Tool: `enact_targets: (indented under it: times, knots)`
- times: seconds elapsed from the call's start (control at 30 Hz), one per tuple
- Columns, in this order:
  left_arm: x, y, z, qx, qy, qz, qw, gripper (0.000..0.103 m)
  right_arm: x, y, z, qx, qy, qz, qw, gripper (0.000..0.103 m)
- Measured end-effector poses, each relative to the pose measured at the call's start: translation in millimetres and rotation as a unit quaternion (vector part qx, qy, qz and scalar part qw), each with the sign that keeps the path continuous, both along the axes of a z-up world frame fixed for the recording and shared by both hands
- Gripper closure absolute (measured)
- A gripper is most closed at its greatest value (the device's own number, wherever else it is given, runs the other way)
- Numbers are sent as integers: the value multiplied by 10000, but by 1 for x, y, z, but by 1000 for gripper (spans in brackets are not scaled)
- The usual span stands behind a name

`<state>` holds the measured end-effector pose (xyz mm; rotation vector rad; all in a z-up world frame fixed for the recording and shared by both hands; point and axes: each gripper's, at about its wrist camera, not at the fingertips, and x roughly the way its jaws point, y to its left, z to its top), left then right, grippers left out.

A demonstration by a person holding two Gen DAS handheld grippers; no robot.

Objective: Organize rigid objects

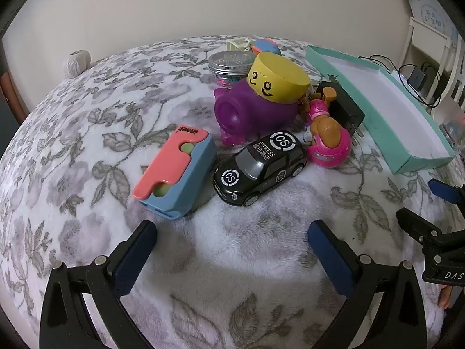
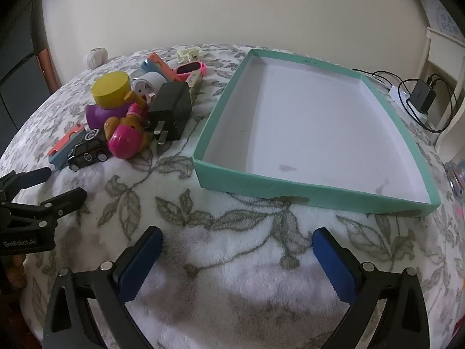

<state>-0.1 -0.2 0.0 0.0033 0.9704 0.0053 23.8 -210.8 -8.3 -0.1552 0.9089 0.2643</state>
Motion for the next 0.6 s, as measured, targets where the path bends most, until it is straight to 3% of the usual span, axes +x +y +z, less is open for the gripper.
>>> enact_targets:
  times: [0.6]
  knots:
    - [1, 1, -1, -11, -26, -7, 10000, 0, 0, 0, 0, -28, -1, 0, 10000, 0]
